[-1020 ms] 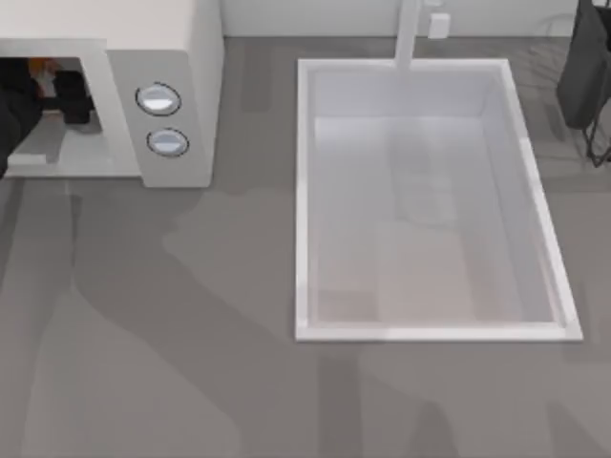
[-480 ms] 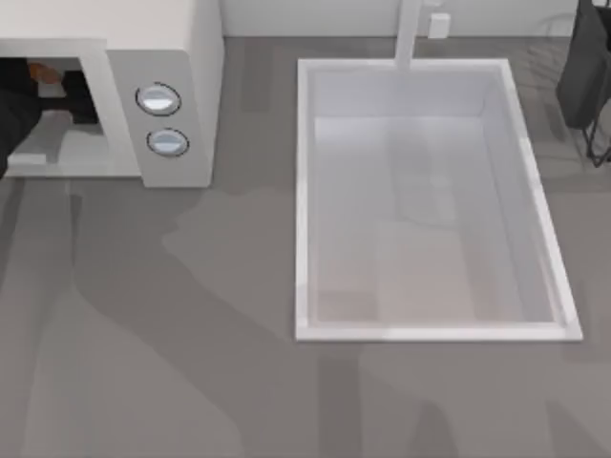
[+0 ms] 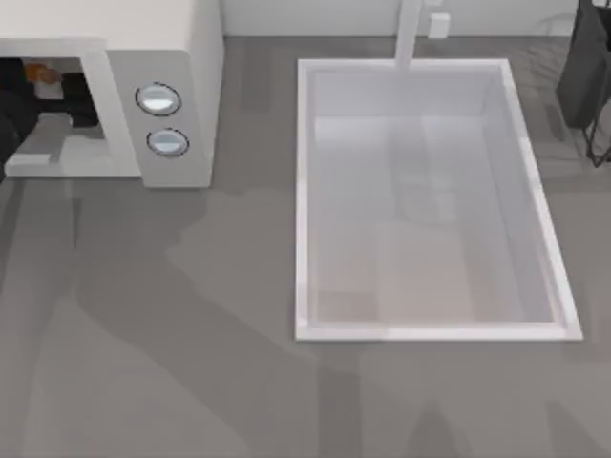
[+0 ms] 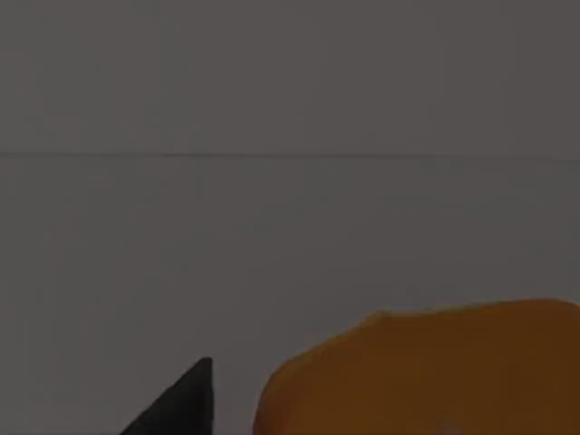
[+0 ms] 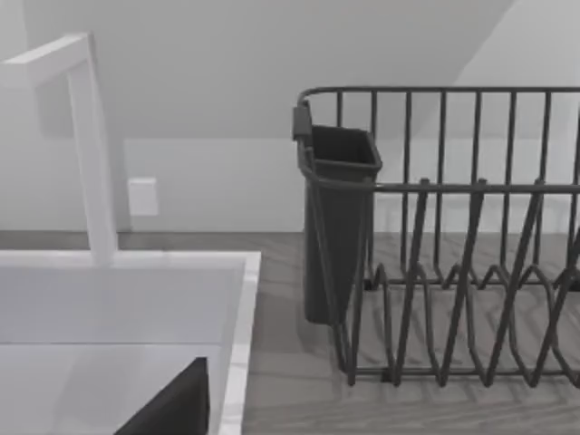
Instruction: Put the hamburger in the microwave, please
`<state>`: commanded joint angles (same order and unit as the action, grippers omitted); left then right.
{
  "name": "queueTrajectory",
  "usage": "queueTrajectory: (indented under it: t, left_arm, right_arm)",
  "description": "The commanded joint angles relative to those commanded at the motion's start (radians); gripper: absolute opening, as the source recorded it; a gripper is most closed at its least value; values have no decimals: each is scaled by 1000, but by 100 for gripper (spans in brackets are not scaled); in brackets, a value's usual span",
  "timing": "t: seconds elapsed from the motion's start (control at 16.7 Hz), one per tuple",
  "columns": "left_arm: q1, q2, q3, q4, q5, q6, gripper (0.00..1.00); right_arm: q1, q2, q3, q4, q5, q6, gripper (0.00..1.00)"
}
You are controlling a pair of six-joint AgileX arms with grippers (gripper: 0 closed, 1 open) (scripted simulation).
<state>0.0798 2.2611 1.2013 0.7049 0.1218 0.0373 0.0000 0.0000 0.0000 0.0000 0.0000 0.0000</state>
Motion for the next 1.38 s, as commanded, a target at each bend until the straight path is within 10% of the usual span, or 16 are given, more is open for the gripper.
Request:
queueTrajectory:
  t: [0.72, 1.38]
  left_arm:
    - [97, -381, -770, 358, 62, 27, 100]
    - [97, -459, -799, 307, 84, 49, 100]
  right_arm:
    - [0, 0, 0, 0, 0, 0, 100]
    - [0, 0, 0, 0, 0, 0, 100]
